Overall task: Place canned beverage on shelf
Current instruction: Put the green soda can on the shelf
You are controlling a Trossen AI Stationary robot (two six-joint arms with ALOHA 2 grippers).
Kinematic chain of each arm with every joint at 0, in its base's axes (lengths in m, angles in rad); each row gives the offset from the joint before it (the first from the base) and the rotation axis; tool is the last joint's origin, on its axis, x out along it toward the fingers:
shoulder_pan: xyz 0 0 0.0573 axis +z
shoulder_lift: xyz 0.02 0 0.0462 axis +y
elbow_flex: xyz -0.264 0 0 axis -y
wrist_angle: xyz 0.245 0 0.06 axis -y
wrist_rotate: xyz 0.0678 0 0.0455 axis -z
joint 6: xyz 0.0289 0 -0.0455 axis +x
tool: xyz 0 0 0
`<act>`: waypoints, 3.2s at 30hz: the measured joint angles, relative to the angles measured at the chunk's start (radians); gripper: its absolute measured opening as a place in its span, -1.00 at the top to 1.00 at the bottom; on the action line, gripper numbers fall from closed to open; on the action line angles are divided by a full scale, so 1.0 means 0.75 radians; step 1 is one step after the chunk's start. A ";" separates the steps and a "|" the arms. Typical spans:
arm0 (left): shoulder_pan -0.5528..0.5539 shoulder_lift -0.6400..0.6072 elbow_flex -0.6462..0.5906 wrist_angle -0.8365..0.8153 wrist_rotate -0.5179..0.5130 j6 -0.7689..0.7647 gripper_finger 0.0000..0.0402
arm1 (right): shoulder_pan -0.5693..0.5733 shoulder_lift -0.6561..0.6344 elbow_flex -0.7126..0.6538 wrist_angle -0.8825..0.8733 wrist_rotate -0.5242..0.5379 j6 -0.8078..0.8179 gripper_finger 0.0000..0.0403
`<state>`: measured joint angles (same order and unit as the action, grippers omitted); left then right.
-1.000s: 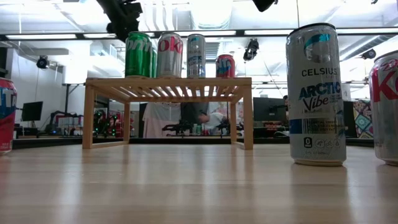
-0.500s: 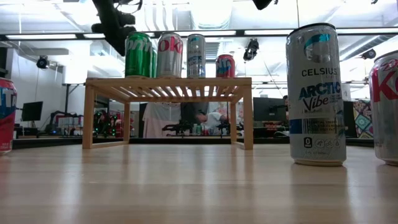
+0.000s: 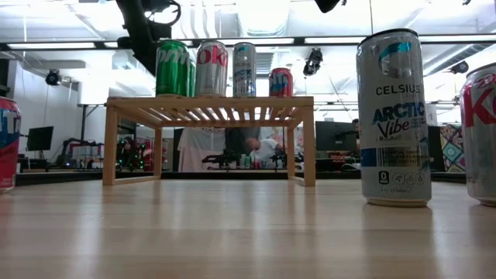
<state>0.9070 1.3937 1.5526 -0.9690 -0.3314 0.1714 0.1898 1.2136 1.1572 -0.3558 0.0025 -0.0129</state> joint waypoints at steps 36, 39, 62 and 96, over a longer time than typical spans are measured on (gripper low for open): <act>-0.005 0.000 -0.042 0.014 0.191 -0.069 1.00 | 0.000 0.000 0.000 0.000 0.000 -0.007 0.95; -0.006 0.000 -0.042 0.015 0.213 -0.068 1.00 | 0.000 0.000 0.000 -0.001 0.000 -0.007 0.95; -0.008 0.000 -0.043 0.056 0.267 -0.080 1.00 | -0.001 0.000 0.000 -0.001 0.000 -0.007 0.95; -0.009 -0.002 -0.173 0.174 0.327 -0.071 1.00 | 0.000 0.000 0.000 0.000 0.000 -0.008 0.95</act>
<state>0.9001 1.3926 1.4227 -0.8388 -0.0864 0.1183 0.1898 1.2135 1.1572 -0.3561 0.0025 -0.0188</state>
